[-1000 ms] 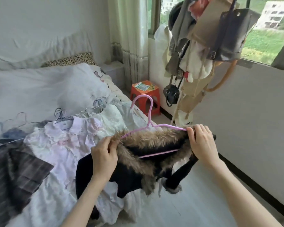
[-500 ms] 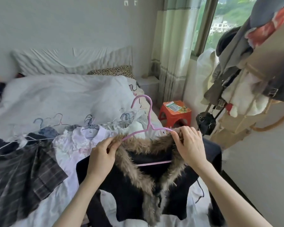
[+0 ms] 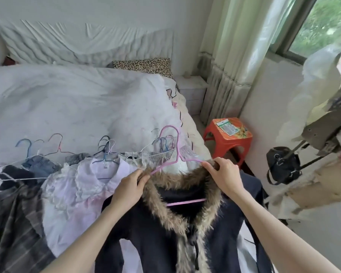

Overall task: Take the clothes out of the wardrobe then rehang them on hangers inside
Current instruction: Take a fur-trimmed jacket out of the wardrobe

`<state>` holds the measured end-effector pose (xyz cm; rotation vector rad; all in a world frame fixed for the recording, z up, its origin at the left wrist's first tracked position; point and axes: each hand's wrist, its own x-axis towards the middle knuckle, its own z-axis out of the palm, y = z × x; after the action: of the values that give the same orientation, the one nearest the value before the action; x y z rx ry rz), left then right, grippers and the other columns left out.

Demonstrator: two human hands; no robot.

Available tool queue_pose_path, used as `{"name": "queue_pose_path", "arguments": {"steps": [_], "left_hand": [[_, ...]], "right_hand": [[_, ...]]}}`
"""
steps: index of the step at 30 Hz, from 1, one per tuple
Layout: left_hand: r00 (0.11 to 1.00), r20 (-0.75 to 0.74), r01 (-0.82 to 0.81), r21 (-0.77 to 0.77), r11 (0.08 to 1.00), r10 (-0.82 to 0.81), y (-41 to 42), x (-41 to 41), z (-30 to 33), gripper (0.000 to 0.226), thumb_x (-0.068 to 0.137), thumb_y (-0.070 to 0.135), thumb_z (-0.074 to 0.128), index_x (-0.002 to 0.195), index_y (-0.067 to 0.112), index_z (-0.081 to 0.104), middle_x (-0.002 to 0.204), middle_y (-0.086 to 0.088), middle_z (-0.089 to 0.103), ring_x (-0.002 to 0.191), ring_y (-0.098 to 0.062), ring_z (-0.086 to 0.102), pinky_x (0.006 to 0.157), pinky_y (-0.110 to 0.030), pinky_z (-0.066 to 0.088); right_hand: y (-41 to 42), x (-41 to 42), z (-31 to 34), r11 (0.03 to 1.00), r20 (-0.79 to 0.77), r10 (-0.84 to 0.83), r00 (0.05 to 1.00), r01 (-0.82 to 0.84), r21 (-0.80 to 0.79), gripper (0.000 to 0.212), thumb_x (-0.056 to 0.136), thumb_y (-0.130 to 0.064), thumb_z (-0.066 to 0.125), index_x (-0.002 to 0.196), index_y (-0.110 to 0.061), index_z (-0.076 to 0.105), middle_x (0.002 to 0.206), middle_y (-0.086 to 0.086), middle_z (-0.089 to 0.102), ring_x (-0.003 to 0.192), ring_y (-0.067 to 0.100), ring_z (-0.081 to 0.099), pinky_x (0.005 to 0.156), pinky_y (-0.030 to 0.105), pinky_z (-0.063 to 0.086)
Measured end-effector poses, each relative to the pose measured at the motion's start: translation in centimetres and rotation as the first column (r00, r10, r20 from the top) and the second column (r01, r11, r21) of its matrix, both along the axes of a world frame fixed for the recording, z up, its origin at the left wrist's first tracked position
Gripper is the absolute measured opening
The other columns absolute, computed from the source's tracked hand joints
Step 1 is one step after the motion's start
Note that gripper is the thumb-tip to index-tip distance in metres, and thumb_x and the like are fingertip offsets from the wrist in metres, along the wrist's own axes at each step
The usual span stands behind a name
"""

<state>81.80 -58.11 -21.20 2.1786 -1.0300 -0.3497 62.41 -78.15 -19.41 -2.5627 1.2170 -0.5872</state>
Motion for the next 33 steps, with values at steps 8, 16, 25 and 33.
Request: {"name": "queue_pose_path", "arguments": {"steps": [8,16,25,33], "left_hand": [[0.997,-0.083,0.004,0.085,0.996,0.004,-8.9,10.7,-7.6,0.026,0.097,0.029,0.042,0.101,0.006,0.054,0.090,-0.007,0.061,0.088,-0.029,0.058,0.073,-0.039,0.045],[0.997,-0.064,0.045,0.216,0.975,-0.032,-13.9,16.3,-15.3,0.020,0.098,0.030,0.039,0.084,0.016,0.040,0.071,0.004,0.049,0.072,-0.025,0.050,0.059,-0.036,0.035],[0.971,-0.049,0.214,0.606,0.766,-0.233,-17.2,19.1,-17.7,0.034,0.096,0.034,0.042,0.125,0.018,0.048,0.127,-0.006,0.051,0.117,-0.025,0.049,0.093,-0.037,0.042],[0.894,0.255,0.299,0.274,0.914,-0.368,-17.3,12.6,-11.1,0.052,0.086,0.040,0.037,0.129,0.016,0.051,0.133,-0.011,0.049,0.122,-0.031,0.047,0.097,-0.044,0.040]], "right_hand": [[-8.9,11.9,-5.8,0.999,-0.111,-0.017,0.994,0.021,0.034,0.048,0.087,-0.054,0.052,0.065,-0.011,0.049,0.068,0.000,0.055,0.075,0.028,0.054,0.069,0.036,0.030],[-14.3,18.3,-12.9,0.985,-0.251,-0.044,0.967,0.083,0.149,0.047,0.087,-0.057,0.049,0.062,-0.018,0.039,0.073,-0.001,0.052,0.074,0.022,0.044,0.076,0.036,0.030],[-15.3,17.8,-17.0,0.942,-0.342,0.035,0.939,0.083,0.326,0.033,0.091,-0.041,0.050,0.107,-0.014,0.059,0.109,0.007,0.061,0.108,0.029,0.052,0.085,0.036,0.039],[-11.7,12.1,-9.9,0.977,-0.190,0.043,0.981,-0.002,0.215,0.051,0.094,-0.038,0.049,0.139,-0.016,0.039,0.139,0.003,0.045,0.130,0.023,0.037,0.103,0.030,0.024]]}}
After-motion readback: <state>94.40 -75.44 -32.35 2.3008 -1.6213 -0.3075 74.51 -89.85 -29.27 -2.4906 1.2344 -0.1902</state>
